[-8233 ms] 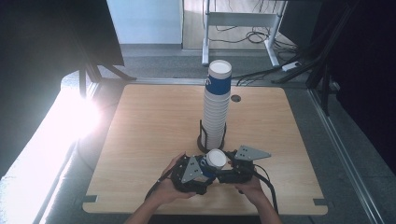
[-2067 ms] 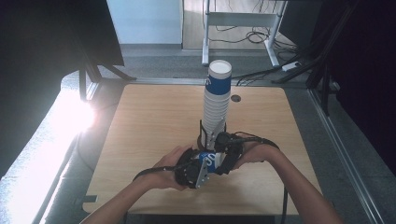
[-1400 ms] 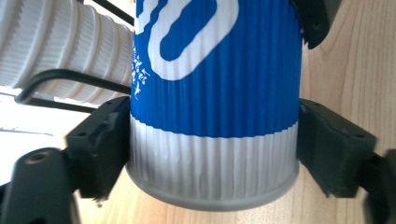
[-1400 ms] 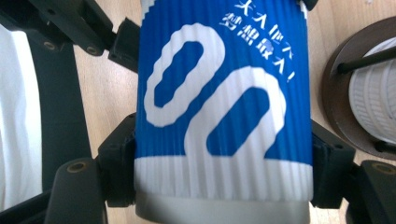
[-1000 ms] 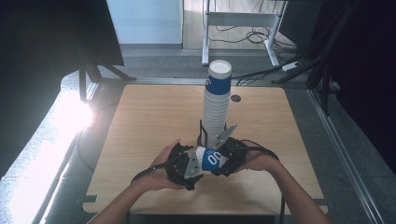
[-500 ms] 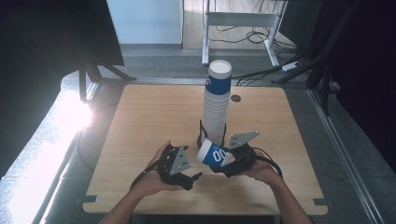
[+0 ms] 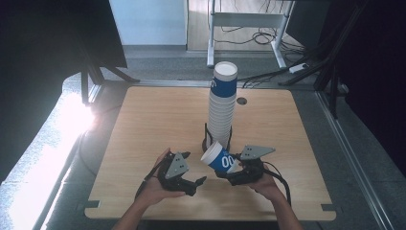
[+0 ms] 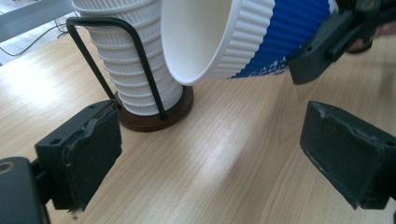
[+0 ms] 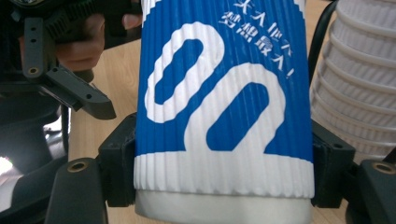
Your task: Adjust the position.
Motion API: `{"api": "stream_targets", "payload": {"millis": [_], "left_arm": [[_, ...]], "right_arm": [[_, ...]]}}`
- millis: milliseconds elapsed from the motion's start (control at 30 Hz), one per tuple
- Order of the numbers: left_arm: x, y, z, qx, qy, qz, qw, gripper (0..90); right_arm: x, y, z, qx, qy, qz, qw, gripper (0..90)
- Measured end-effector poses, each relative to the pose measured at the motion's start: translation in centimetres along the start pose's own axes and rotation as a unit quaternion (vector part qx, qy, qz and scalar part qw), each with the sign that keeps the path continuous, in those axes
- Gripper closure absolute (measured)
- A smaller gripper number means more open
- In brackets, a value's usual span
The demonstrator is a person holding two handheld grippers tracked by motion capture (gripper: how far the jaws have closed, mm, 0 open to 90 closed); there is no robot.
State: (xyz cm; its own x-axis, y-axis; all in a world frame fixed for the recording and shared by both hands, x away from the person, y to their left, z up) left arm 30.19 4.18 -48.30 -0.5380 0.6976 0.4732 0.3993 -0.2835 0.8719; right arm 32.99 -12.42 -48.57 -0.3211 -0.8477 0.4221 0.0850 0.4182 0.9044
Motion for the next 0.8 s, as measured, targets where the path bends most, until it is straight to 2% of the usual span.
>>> {"api": "stream_targets", "payload": {"millis": [100, 333, 433, 500, 600, 800], "left_arm": [[-0.06, 0.13, -0.05, 0.015, -0.007, -0.013, 0.9998, 5.9], [-0.25, 0.20, 0.17, 0.036, -0.015, -0.026, 0.9989, 6.0], [-0.17, 0.10, 0.27, 0.050, -0.021, -0.035, 0.9979, 6.0], [-0.18, -0.02, 0.32, 0.060, -0.026, -0.037, 0.9972, 6.5], [-0.11, -0.15, 0.41, 0.063, -0.027, -0.038, 0.9969, 6.5], [-0.39, -0.53, 0.34, 0.083, -0.037, -0.039, 0.9951, 6.4]], "right_arm": [[0.10, -0.15, 0.13, -0.004, -0.010, -0.016, 0.9998, 27.8], [0.60, -0.33, 0.17, -0.017, -0.032, -0.057, 0.9977, 27.8], [0.68, -0.45, 0.11, -0.013, -0.045, -0.057, 0.9973, 27.8], [0.84, -0.40, 0.11, -0.017, -0.050, -0.072, 0.9960, 27.8], [0.81, -0.49, 0.30, -0.015, -0.056, -0.078, 0.9953, 27.8], [0.33, -0.68, 0.78, -0.009, -0.057, -0.092, 0.9941, 27.8]]}}
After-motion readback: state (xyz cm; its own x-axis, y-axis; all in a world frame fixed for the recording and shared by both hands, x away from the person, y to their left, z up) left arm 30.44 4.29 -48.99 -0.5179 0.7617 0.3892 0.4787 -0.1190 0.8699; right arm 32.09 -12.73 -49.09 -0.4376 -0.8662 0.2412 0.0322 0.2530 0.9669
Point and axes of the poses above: each handheld gripper's, and its own axes: x roughly backward along the jaws, y roughly out of its top, z roughly to its left, the point moved 7 cm from there along -x, roughly forward along the jaws, and after that the axes turned 13 degrees about x, right-handed, at the moved point
